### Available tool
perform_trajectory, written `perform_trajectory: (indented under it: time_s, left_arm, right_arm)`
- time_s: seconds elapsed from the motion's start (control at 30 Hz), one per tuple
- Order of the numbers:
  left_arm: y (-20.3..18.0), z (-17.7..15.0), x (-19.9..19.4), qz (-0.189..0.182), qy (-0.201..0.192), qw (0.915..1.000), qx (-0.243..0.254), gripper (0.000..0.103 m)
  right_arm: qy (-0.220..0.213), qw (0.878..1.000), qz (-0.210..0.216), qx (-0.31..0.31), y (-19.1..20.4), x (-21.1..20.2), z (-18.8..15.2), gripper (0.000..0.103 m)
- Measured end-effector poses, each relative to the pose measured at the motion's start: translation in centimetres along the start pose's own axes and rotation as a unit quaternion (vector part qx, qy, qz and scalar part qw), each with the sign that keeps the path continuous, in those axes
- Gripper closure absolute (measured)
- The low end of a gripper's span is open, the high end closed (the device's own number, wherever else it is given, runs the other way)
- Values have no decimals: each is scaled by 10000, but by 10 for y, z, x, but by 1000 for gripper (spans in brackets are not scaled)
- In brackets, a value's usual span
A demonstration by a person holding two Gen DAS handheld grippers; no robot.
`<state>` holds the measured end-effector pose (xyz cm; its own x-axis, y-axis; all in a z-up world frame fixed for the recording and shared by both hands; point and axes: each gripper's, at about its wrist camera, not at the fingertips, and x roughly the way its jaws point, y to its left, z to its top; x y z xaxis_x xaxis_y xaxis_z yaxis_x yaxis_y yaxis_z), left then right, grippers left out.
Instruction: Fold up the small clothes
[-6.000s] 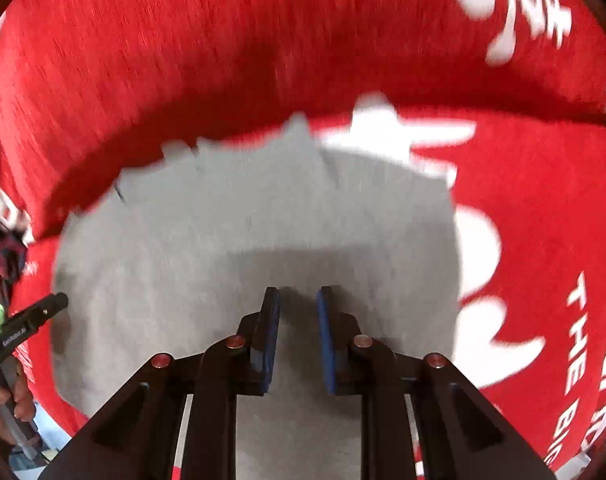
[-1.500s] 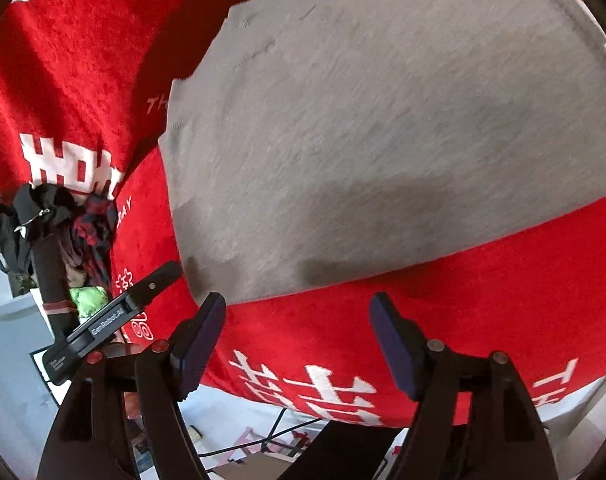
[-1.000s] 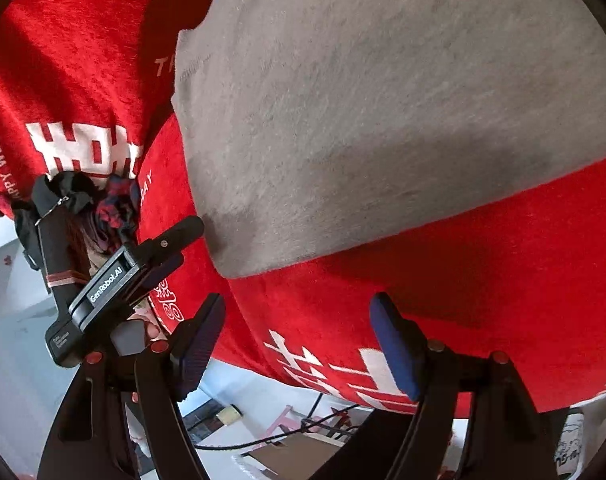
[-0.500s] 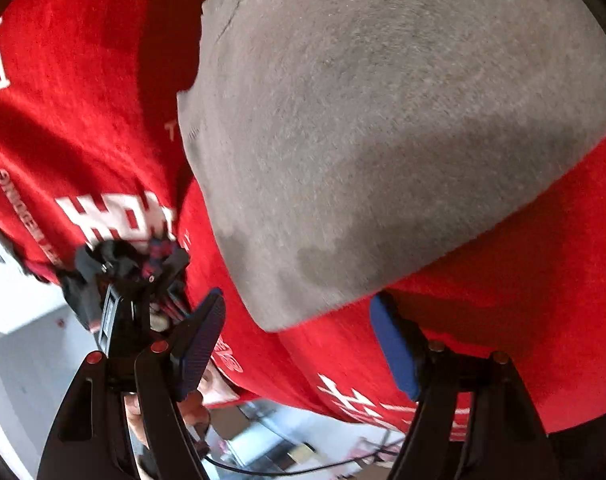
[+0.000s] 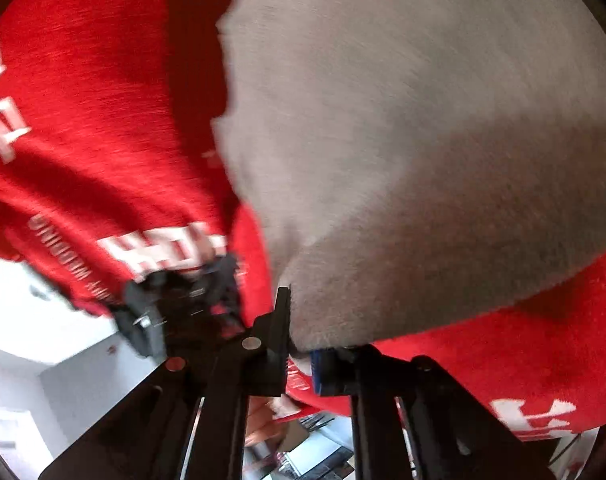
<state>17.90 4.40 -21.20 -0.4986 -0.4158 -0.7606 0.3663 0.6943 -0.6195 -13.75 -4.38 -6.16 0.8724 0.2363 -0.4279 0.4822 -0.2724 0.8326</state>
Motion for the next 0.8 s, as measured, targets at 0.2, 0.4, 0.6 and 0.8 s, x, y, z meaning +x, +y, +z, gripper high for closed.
perform_trajectory:
  time_s: [0.2,0.4,0.6,0.8]
  left_arm:
    - [-21,20,30,-679,188,9974,-144,1]
    - [-65,28,59,90,157,9988,449,29]
    - [-79,22,62,676,95,9928,980,37]
    - [-89,19,62,1369,-307,9846,1041,79]
  right_arm:
    - [137,9990,37,-431,27,-12,3,94]
    - [712,9901,-869,-845,25,7,-13,93]
    - [929,9549,-2038,-1949,46,-26,-13,70]
    - [-397,9363,-2719,-2185,63,-64,50,93]
